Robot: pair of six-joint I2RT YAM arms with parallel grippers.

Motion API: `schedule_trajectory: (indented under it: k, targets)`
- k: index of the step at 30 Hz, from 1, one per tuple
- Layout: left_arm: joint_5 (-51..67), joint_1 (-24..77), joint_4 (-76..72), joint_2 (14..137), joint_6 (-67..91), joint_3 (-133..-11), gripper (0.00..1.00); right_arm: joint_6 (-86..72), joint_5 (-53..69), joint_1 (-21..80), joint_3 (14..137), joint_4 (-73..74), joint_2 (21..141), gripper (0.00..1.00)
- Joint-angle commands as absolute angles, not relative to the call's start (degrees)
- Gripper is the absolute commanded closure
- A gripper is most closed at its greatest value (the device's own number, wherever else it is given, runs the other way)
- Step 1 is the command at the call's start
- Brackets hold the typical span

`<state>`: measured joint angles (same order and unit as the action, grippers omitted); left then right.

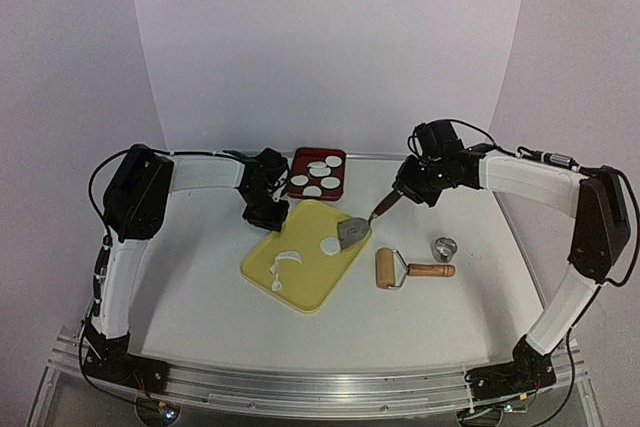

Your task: Roll out the dumpling wrappers from the dough

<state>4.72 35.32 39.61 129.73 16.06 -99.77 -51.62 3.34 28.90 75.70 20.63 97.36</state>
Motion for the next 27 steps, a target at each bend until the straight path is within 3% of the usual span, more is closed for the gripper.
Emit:
schedule_trajectory:
  k: [1,5,27]
  targets:
    - [1.0,37.9,44.8,130.6,16.6,-99.9,0.94,-52.9,-0.2,29.8,75.8,19.9,94.2,1.00]
    - [0.5,38.8,46.0,128.2,20.3,-97.3,1.00,-54.8,-5.6,29.8,73.8,21.2,91.0,1.00]
    - [7.6,39.9,41.8,121.3,36.0,-84.4,1.00,-58.7,-9.5,33.1,66.4,21.5,89.4,1.00]
